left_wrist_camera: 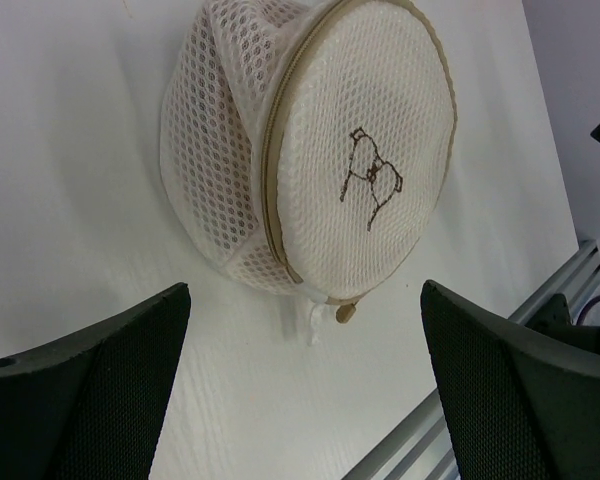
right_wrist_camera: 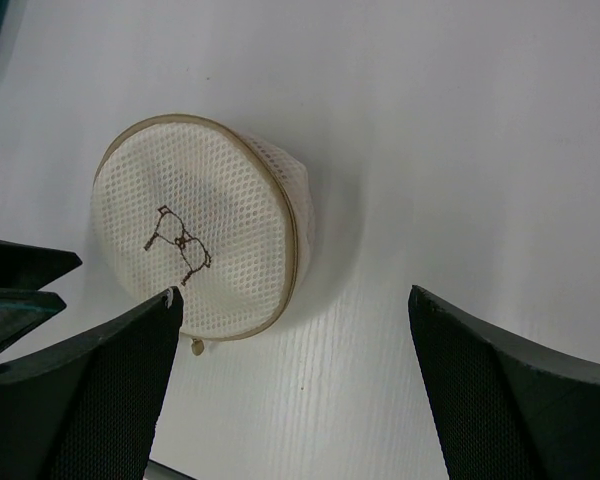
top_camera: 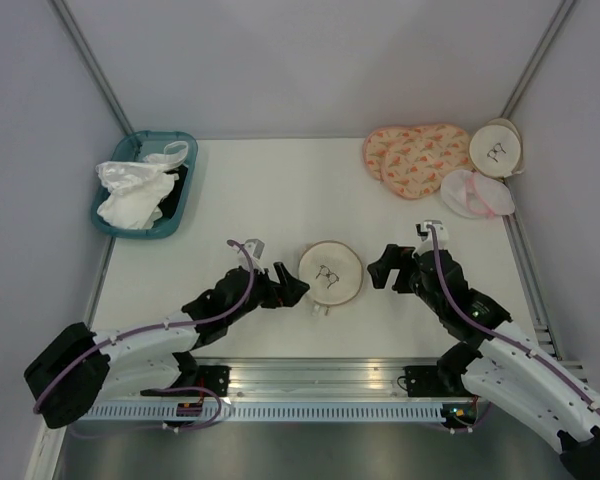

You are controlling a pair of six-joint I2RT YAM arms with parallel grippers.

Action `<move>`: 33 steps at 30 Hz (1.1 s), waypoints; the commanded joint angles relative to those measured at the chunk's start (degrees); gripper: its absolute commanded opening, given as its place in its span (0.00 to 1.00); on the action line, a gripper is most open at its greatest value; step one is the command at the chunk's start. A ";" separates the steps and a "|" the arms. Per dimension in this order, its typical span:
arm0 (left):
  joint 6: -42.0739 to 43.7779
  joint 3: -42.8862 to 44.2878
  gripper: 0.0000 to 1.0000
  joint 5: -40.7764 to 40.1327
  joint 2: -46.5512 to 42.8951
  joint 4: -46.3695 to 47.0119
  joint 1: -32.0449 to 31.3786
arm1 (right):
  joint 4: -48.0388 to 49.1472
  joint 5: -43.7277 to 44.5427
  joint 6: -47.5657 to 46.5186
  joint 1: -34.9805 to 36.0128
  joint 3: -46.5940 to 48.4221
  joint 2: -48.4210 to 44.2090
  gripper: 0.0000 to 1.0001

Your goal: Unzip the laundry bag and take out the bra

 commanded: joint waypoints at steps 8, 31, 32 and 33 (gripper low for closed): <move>-9.73 3.39 1.00 -9.65 13.27 14.33 -4.53 | 3.46 2.76 0.93 3.03 -1.12 2.72 0.98; -12.81 5.59 0.02 -6.41 26.12 30.77 -5.50 | 8.12 6.62 1.55 13.13 -3.06 8.43 0.45; -13.34 5.50 0.02 -6.85 25.16 29.72 -5.50 | 8.64 6.62 1.72 13.75 -2.97 8.78 0.45; -15.34 5.68 0.02 -7.37 24.28 28.23 -5.50 | 8.73 7.15 1.63 14.54 -2.79 9.39 0.45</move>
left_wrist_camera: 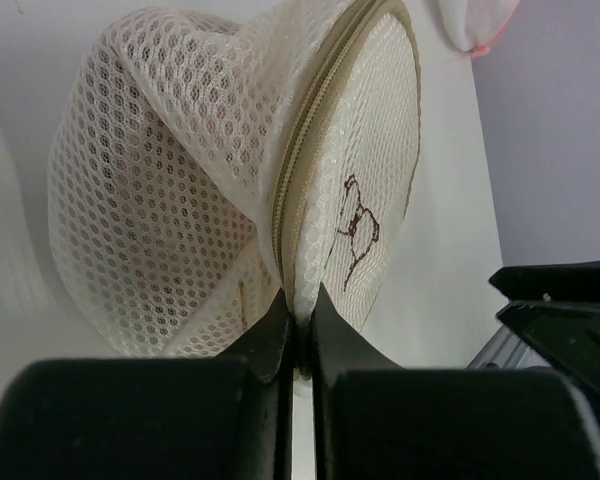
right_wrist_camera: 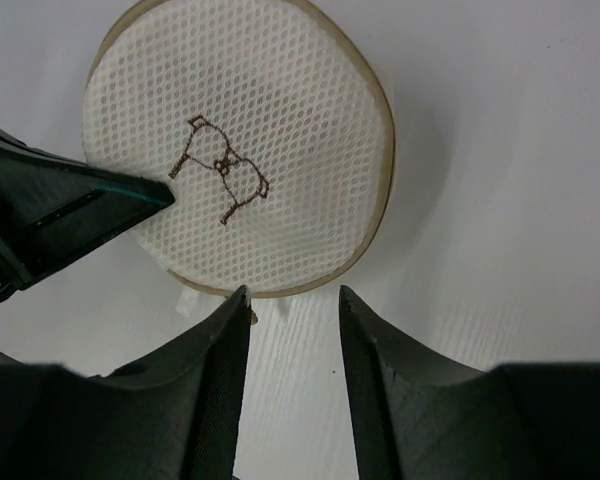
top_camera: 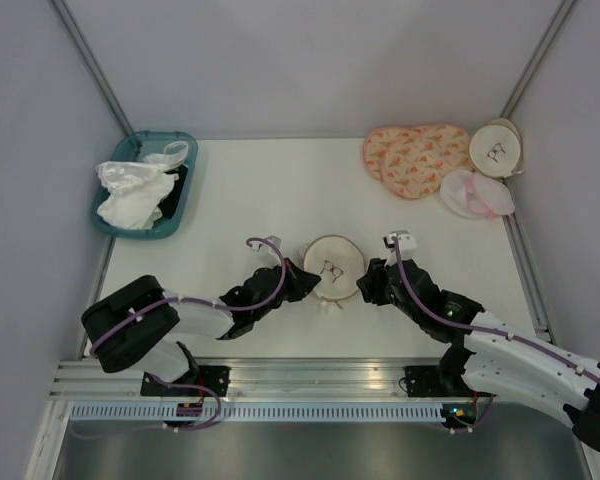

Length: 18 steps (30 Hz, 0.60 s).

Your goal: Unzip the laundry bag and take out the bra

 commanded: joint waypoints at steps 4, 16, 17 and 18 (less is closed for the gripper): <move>-9.96 0.72 0.02 -5.27 -6.87 -3.78 -0.32 | 1.14 5.00 1.66 7.15 1.30 3.17 0.64; -14.29 3.09 0.02 -3.09 -13.47 -12.67 -0.32 | 7.11 10.98 3.69 16.75 3.23 11.79 0.68; -14.55 2.65 0.02 -3.09 -13.47 -12.58 -0.32 | 7.55 10.98 3.42 17.01 3.67 12.49 0.67; -14.64 2.47 0.02 -3.00 -13.38 -12.49 -0.32 | 7.99 10.89 3.33 17.36 4.20 12.93 0.65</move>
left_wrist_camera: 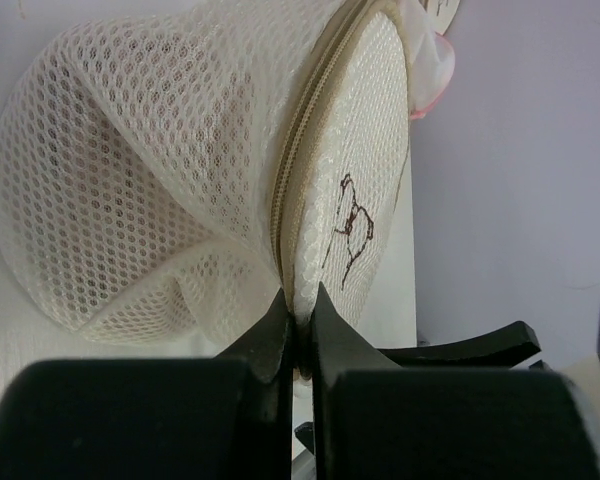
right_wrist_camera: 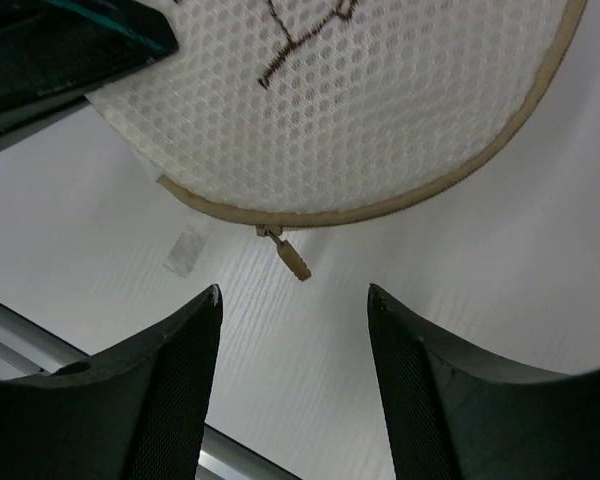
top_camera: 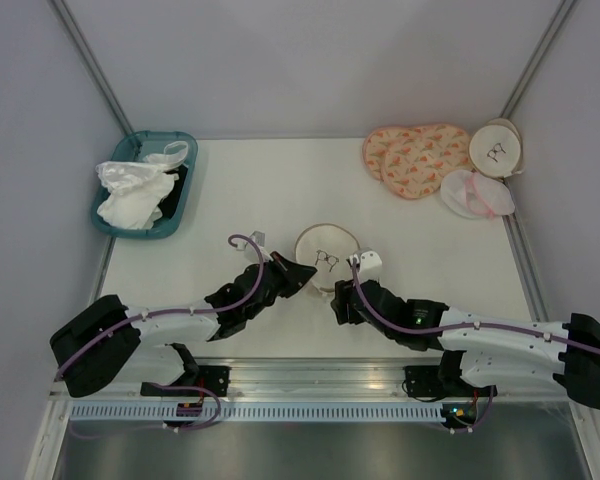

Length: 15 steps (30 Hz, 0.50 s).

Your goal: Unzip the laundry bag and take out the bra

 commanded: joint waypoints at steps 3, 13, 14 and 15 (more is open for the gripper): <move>-2.79 0.39 0.02 1.22 -1.25 0.54 -0.27 | 5.58 2.61 -0.37 1.26 4.20 3.02 0.62; -2.79 -0.31 0.02 3.15 -3.89 0.98 -0.28 | 5.68 5.94 0.16 1.35 5.79 7.42 0.03; -2.10 -0.22 0.02 3.33 -4.06 0.46 -0.28 | 4.80 6.47 0.34 1.26 5.96 7.24 0.00; -1.74 -0.05 0.02 3.51 -4.50 -0.24 -0.19 | 3.74 7.26 1.03 1.26 6.66 6.98 0.00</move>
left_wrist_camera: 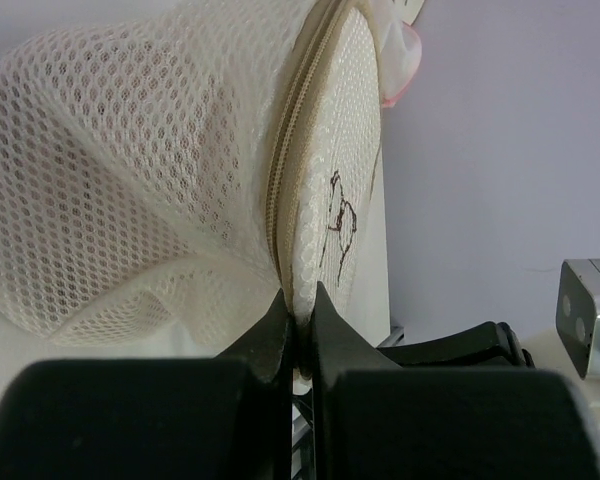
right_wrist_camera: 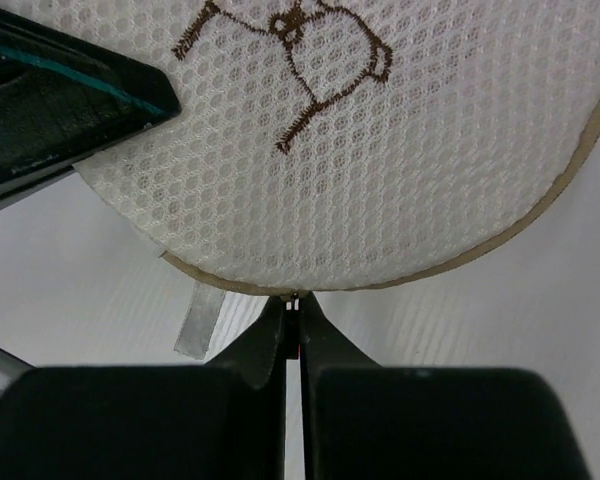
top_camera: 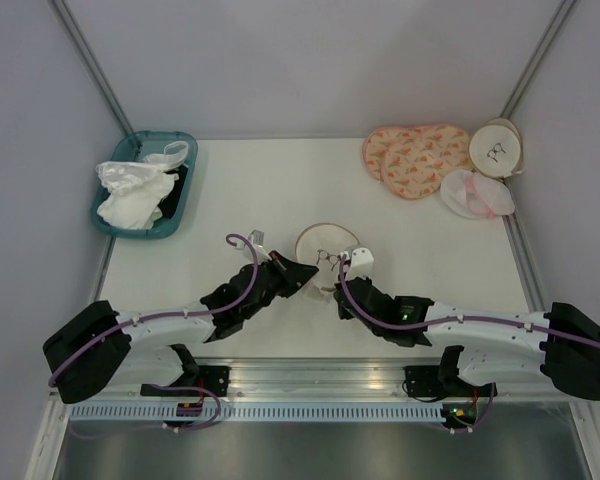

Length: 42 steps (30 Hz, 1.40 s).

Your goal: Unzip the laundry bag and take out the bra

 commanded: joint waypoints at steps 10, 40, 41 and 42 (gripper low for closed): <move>16.07 0.66 0.02 2.86 -9.84 -14.76 2.00 | -33.60 20.65 11.57 0.25 11.01 -0.46 0.00; 25.00 17.59 1.00 30.24 0.48 -20.91 17.43 | -9.49 -1.66 0.16 0.25 9.43 2.43 0.00; 23.76 17.53 1.00 30.19 0.42 -21.37 17.39 | -9.47 -1.66 0.16 0.25 9.43 2.45 0.00; 22.35 15.88 1.00 28.10 -2.27 -21.02 15.13 | -8.78 -1.66 -0.10 0.34 9.43 2.62 0.00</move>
